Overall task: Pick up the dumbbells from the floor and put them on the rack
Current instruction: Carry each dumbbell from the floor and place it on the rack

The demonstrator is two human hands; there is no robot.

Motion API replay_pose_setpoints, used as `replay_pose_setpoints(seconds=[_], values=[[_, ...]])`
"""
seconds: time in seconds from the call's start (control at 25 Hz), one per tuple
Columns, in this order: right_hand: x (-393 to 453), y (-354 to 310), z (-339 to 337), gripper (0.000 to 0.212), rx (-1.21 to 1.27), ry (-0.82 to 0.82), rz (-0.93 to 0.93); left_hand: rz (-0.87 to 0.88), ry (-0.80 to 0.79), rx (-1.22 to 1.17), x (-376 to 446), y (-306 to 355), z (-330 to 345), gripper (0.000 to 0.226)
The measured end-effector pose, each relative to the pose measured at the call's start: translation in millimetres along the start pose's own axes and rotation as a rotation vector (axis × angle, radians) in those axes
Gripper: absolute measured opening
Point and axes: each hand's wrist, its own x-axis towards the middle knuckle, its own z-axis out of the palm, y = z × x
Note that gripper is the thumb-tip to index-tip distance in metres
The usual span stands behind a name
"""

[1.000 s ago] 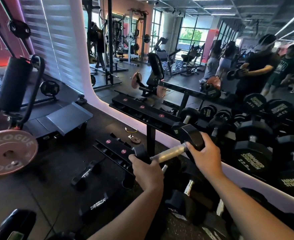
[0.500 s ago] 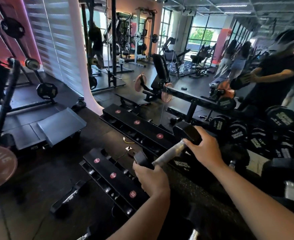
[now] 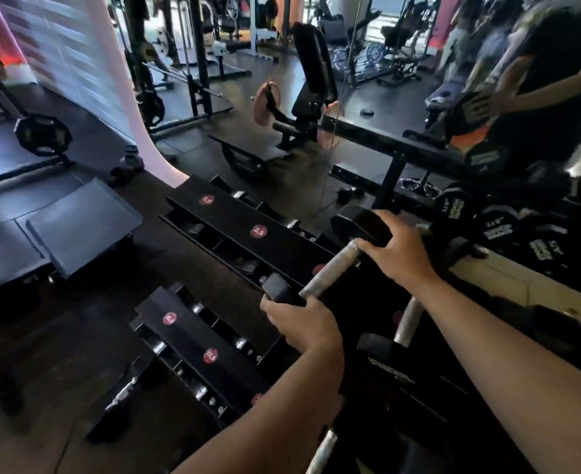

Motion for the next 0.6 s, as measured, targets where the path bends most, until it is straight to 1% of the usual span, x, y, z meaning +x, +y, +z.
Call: replay_pose_setpoints(seconds=[0.08, 0.28, 0.48, 0.6], values=[[23.4, 15.7, 16.3, 0.04, 0.005, -0.053, -0.006, -0.045, 0.014, -0.01, 16.7, 0.2, 20.9, 0.074], [64.7, 62.4, 43.1, 0.04, 0.038, -0.146, 0.036, -0.111, 0.071, 0.013, 40.3, -8.5, 71.6, 0.074], [83.1, 94.6, 63.1, 0.039, 0.067, -0.202, 0.053, -0.136, 0.13, 0.015, 49.9, -18.1, 100.0, 0.072], [91.3, 107.5, 76.4, 0.041, 0.097, -0.217, 0.066, -0.141, 0.169, 0.015, 61.7, -20.4, 113.3, 0.076]])
